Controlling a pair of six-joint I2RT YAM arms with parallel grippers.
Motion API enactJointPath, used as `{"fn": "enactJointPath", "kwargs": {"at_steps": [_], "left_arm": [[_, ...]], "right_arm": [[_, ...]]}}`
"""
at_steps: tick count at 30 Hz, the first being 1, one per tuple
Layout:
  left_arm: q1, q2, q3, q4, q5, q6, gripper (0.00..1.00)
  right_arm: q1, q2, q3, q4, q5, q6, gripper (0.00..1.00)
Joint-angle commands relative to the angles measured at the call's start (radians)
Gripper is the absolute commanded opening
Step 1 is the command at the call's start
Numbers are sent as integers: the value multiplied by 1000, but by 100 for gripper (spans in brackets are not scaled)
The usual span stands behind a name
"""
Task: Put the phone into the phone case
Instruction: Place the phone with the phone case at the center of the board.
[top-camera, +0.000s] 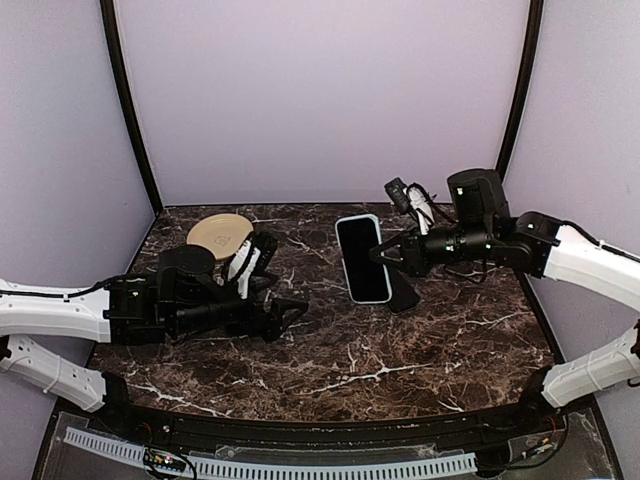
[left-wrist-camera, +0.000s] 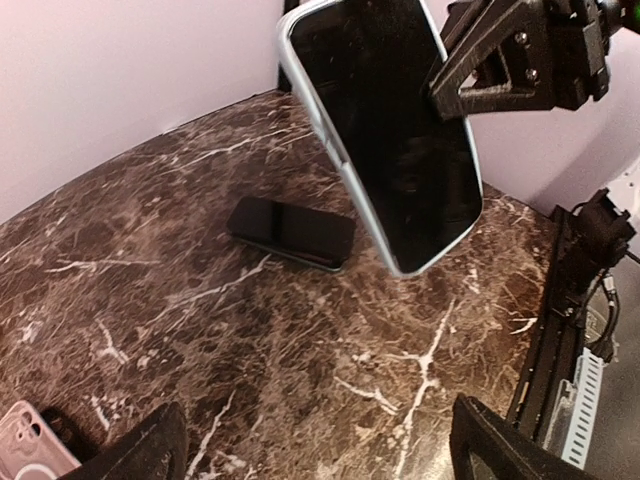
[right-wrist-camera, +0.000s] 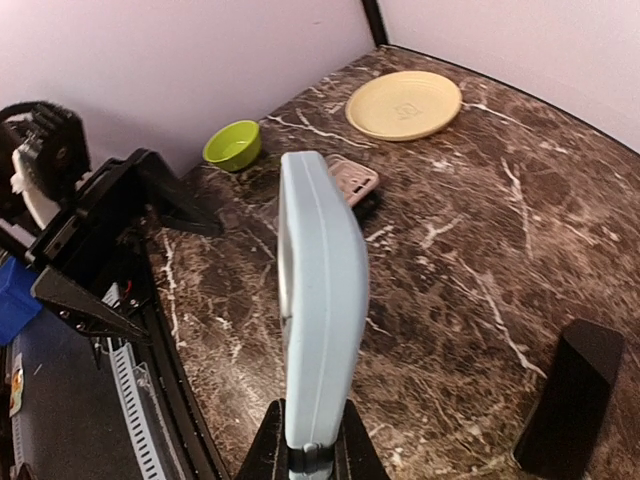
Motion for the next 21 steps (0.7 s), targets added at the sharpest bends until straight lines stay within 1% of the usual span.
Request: {"fn": "enactJointPath", "kwargs": {"at_steps": [1, 4, 7, 9, 13, 16, 18, 21], "left_arm": [[27, 18, 102, -256, -178, 22, 94], [72, 36, 149, -299, -145, 55, 95], [151, 78, 195, -340, -59, 63, 95], [179, 112, 227, -356, -42, 81, 95], [193, 177, 294, -370, -43, 146, 95], [201, 206, 302, -358, -35, 178, 96], [213, 225, 299, -349, -14, 181, 96], [234, 234, 295, -356, 5, 180, 96]], "right_arm": [[-94, 39, 133, -114, 91, 35, 0], [-160, 78, 163, -198, 127, 39, 0], [-255, 103, 167, -238, 106, 33, 0], [-341, 138, 190, -287, 90, 2, 0], [-472, 251, 272, -441, 147, -70, 0], [-532, 291, 265, -469, 163, -96, 0], [-581, 315, 256, -474, 146, -110, 0], [-638, 357, 241, -483, 66, -134, 0]]}}
